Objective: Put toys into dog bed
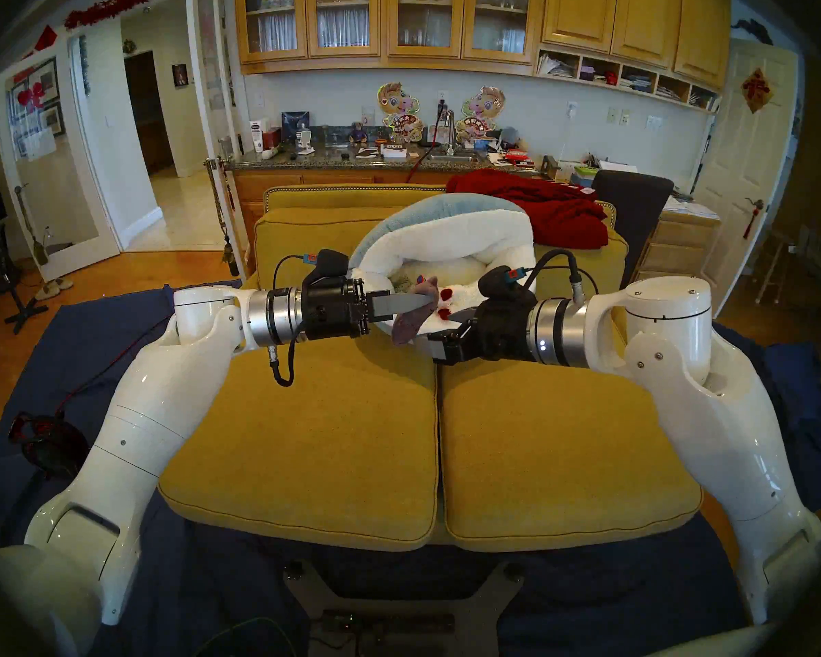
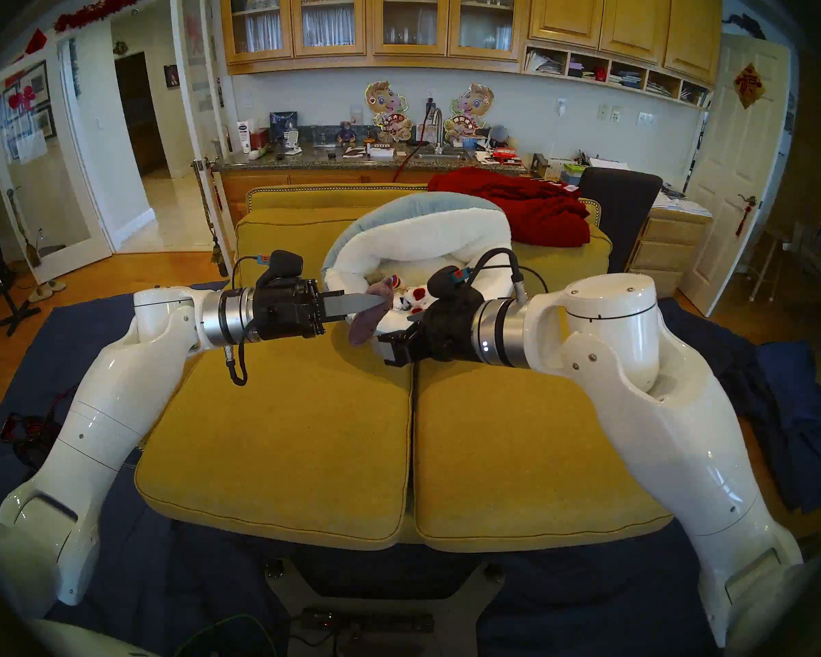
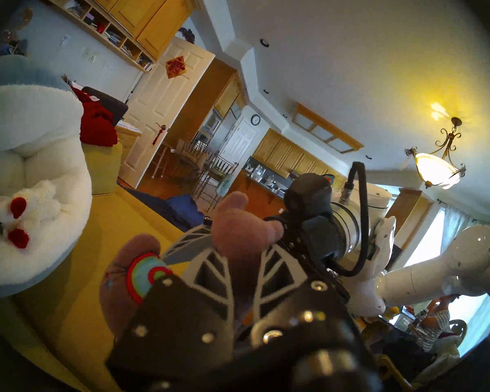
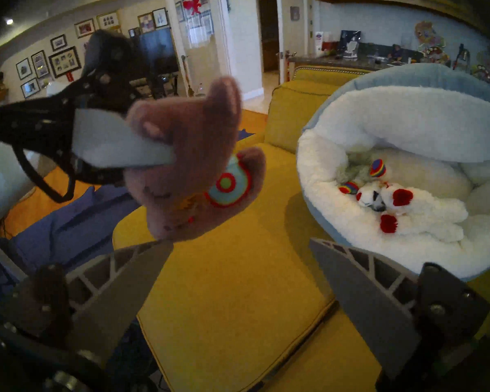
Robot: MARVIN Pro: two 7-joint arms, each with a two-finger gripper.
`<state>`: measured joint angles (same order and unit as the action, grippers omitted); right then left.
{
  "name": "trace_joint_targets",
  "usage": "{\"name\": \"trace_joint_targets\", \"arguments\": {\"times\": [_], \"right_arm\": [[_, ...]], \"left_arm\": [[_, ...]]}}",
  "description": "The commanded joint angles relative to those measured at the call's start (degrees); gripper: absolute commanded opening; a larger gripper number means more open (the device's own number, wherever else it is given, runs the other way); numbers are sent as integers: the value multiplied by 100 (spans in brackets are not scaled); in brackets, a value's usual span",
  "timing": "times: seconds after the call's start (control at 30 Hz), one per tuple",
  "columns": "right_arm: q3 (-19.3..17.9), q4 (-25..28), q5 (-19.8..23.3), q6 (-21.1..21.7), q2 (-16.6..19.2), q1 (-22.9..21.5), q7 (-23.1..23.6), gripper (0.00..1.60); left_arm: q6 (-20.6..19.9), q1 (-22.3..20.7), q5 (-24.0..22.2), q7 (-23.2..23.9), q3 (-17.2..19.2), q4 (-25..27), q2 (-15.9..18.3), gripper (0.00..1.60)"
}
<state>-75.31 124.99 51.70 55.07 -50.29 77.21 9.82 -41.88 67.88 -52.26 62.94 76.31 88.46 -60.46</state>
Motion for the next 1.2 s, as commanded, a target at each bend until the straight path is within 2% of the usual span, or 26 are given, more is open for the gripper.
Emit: {"name": "trace_joint_targets", "arguments": {"times": [0.0, 0.27, 0.77, 1.17], "right_arm": [[-176, 59, 188, -7, -177, -136, -181, 160], [-244, 82, 370, -7, -138, -123, -283, 160], [-281, 101, 724, -7, 24, -94, -360, 160], [-262, 126, 904, -7, 142, -65, -388, 160]], "left_arm": [[112, -113, -228, 324, 86, 38, -111, 0], [268, -198, -130, 402, -40, -196, -159, 0], [814, -508, 292, 701, -309, -801, -105, 0], [881, -793, 433, 749, -335, -1262, -302, 0]]}}
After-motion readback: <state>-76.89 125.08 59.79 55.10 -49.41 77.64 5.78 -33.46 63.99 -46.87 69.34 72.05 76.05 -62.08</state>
